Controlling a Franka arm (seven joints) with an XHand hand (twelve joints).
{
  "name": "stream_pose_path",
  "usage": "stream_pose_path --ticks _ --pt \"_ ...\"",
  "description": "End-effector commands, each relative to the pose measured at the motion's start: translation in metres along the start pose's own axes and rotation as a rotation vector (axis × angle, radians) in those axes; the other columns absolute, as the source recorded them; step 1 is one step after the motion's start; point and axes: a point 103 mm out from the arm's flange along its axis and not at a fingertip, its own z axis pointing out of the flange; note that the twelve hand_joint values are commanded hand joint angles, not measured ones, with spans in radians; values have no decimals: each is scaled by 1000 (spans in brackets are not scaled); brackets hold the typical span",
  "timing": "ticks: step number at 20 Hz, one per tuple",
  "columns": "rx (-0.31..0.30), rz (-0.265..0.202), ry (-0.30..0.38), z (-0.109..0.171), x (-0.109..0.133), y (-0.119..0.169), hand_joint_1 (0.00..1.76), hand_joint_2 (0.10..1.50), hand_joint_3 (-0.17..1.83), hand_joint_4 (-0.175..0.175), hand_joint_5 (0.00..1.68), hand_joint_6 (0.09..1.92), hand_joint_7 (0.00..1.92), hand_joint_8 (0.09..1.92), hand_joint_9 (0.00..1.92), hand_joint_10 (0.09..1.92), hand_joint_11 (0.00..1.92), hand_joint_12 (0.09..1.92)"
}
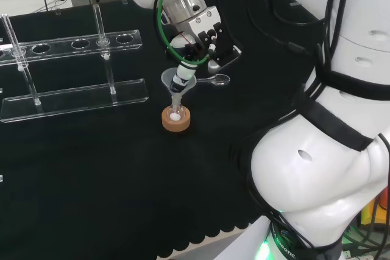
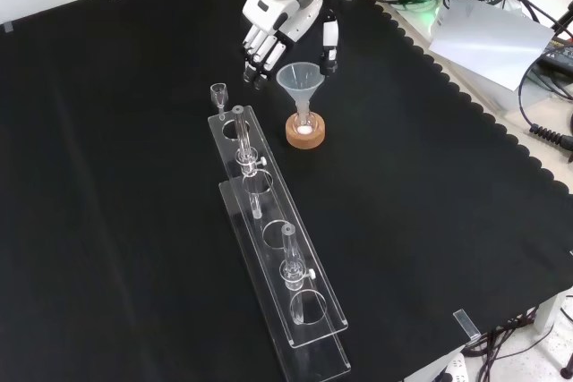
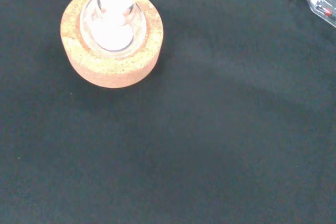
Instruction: Remove the funnel from the round-bottom flask.
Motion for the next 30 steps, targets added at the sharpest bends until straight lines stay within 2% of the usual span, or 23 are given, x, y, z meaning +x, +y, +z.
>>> stream_pose_path --ticks 1,8,18,30 --pt "13 5 0 7 -6 6 619 851 -99 -98 5 87 0 277 76 862 180 1472" --pt "12 -14 26 15 -8 11 618 853 -100 -98 9 87 0 283 79 861 181 1470" --pt "-41 -2 34 -12 -10 -7 615 859 -100 -98 26 87 0 290 93 863 184 1467" --pt "-19 -13 44 0 4 -13 610 863 -102 -97 32 87 0 300 102 861 192 1466"
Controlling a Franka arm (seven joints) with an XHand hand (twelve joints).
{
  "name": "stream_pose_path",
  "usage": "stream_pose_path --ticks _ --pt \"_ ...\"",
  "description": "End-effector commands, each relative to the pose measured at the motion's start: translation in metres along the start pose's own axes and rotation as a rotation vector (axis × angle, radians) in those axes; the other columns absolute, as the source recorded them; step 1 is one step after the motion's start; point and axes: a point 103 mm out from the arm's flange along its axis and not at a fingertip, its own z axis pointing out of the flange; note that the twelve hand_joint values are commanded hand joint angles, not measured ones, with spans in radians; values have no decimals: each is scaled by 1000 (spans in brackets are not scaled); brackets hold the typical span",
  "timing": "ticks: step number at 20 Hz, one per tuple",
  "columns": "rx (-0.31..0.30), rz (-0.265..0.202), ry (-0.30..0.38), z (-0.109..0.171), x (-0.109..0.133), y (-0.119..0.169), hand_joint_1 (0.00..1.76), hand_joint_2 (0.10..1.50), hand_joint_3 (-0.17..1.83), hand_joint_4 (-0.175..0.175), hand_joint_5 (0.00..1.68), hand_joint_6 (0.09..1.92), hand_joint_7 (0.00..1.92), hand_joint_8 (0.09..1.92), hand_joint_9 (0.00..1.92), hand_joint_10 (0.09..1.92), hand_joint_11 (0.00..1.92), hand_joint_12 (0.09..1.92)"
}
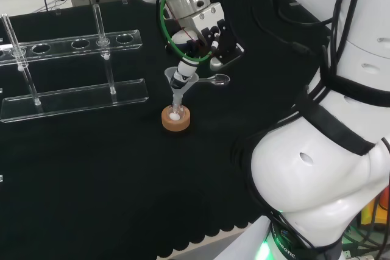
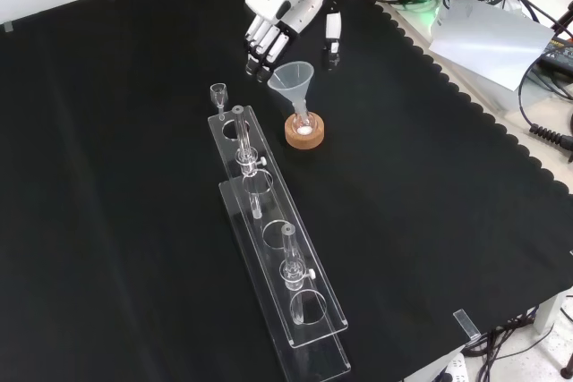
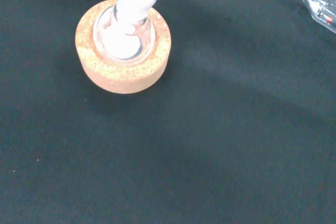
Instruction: Remove the funnel from the round-bottom flask.
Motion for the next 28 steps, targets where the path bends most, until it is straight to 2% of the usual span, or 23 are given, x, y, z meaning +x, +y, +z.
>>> stream_pose_path --ticks 1,8,20,28 --pt "7 -3 12 6 2 -1 610 864 -102 -97 32 87 0 300 102 860 193 1466" --pt "26 -7 0 11 5 12 609 866 -105 -97 31 87 0 280 100 855 199 1462" --pt "61 -18 23 21 -2 31 608 868 -108 -94 16 87 0 265 95 854 201 1460" --pt "65 -30 70 26 -9 29 604 868 -110 -94 12 87 0 260 95 855 203 1460"
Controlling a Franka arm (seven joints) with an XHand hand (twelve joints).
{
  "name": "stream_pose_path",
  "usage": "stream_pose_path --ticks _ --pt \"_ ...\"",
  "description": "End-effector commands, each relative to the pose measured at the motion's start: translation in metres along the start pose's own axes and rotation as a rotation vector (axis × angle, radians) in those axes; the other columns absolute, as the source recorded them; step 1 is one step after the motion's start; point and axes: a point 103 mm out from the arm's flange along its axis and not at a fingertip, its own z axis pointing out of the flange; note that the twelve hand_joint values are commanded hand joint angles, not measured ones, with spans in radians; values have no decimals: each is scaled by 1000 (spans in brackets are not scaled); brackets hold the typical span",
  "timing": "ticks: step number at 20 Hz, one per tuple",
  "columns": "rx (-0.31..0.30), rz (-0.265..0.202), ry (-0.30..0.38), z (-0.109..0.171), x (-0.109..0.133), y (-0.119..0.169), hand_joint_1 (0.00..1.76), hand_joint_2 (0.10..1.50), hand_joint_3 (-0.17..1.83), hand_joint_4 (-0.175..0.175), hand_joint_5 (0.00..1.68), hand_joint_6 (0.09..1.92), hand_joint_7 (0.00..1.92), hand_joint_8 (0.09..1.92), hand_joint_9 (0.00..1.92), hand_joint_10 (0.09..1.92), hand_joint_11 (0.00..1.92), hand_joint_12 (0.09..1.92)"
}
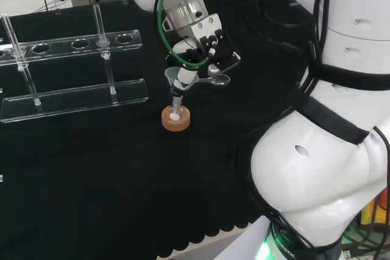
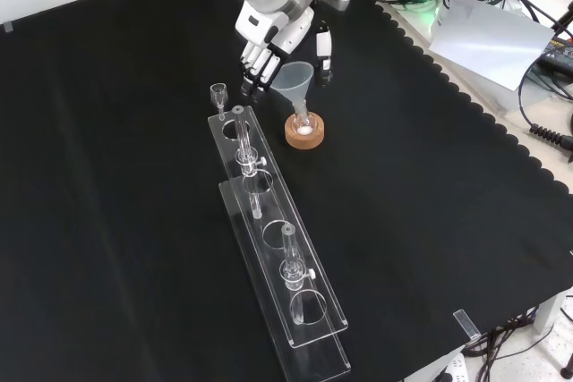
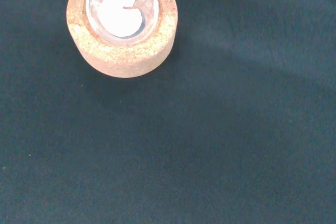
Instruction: Remove the funnel from the round-bottom flask.
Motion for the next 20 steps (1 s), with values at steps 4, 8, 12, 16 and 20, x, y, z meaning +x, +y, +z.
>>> stream_pose_path --ticks 4,8,12,16,20 --pt "-4 -16 44 5 -9 -5 593 868 -113 -94 11 87 0 261 118 864 206 1460" --pt "-3 -43 58 7 -9 -5 590 874 -127 -95 11 87 0 268 222 830 254 1439" --pt "-14 -98 71 8 -5 -4 590 895 -163 -102 16 87 0 376 439 697 327 1393" --pt "-17 -124 65 8 1 -2 593 902 -175 -106 25 87 0 515 543 641 361 1372" --pt "-34 -114 28 6 6 -1 604 907 -175 -111 43 87 5 620 604 609 375 1364"
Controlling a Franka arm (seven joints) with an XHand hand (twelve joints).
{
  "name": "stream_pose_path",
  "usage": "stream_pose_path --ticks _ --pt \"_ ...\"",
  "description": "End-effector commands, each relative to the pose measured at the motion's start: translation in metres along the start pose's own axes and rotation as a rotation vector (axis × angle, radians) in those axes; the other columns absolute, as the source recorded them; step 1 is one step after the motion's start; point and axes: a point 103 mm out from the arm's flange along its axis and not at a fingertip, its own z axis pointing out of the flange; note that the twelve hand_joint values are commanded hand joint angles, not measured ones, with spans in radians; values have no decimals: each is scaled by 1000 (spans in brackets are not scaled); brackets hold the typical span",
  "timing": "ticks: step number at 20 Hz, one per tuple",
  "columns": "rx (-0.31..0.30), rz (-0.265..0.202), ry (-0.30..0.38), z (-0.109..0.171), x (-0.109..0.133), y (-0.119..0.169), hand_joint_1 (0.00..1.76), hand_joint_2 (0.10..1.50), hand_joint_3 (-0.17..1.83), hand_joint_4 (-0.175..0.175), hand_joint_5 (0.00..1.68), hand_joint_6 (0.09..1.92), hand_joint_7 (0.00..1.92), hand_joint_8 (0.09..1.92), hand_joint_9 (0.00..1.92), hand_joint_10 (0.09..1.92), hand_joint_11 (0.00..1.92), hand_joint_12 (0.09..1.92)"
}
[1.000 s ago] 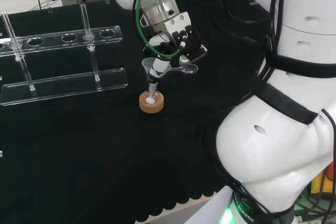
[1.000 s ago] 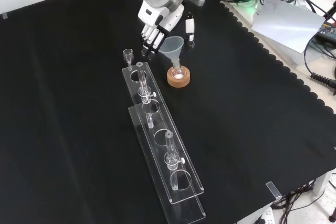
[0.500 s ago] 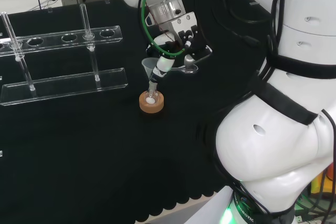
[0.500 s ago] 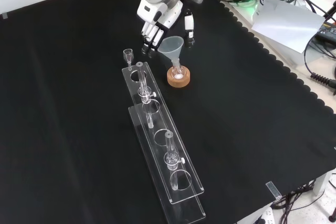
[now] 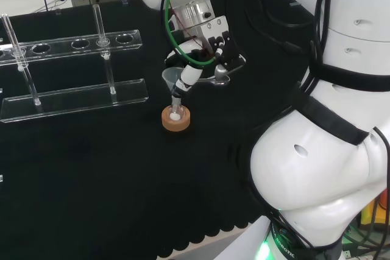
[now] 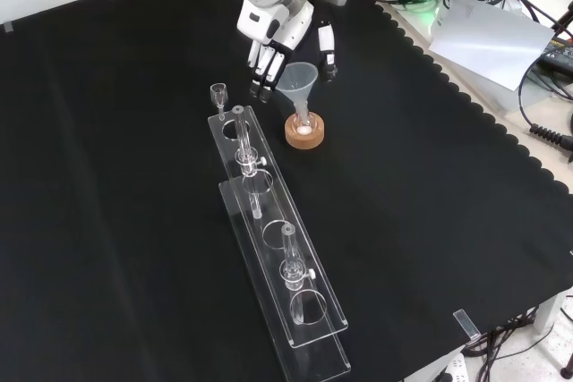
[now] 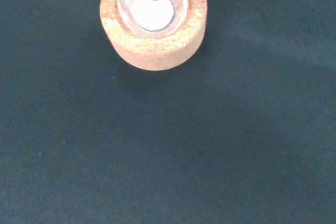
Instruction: Remove the funnel from the round-bottom flask.
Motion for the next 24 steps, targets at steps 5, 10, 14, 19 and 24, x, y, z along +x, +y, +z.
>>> stream_pose_path --ticks 5,10,14,19,24 --pt "-123 63 -182 -7 13 -3 695 947 -175 -98 317 87 353 696 864 554 516 1302" --pt "-173 92 -232 -30 14 -16 761 999 -175 -77 552 125 612 659 1068 482 672 1231" --pt "-167 89 -210 -51 14 -27 766 1008 -175 -74 581 142 643 652 1101 464 692 1219" --pt "-165 92 -181 -73 14 -43 760 1008 -175 -74 585 146 634 646 1107 460 691 1217" --pt "-145 110 -163 -94 11 -59 743 1002 -175 -73 584 150 608 638 1100 452 682 1216"
